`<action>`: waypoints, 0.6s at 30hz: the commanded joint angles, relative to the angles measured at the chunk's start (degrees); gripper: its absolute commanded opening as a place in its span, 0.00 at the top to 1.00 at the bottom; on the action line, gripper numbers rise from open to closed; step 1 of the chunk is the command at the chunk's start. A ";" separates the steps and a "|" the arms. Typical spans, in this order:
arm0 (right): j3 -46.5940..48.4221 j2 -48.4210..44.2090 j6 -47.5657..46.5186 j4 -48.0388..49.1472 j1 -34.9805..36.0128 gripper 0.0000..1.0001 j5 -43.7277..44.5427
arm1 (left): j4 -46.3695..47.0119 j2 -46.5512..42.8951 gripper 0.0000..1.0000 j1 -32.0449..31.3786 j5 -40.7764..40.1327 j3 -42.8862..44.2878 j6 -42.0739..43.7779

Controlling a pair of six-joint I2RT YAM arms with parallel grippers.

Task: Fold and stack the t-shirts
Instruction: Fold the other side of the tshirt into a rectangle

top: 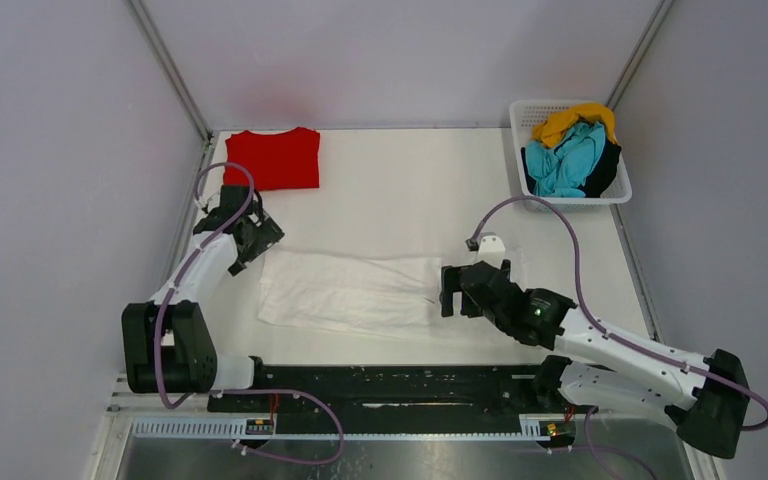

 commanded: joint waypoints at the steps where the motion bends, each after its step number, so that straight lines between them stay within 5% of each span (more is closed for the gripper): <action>1: 3.45 3.21 -4.73 5.68 -6.37 0.00 4.68 | 8.06 -1.60 0.01 -1.41 15.76 -0.76 -0.39; 5: 7.69 13.95 -6.28 11.14 -18.87 0.00 -13.29 | 13.61 3.12 0.01 -4.98 24.60 -1.81 -0.52; 13: 19.25 36.32 -9.00 10.92 -24.08 0.00 -15.02 | 13.77 13.21 0.01 -5.65 23.00 -0.71 -0.42; 18: 19.16 39.81 -10.59 7.95 -24.13 0.00 -17.23 | 13.14 13.56 0.01 -5.72 20.09 -0.88 0.04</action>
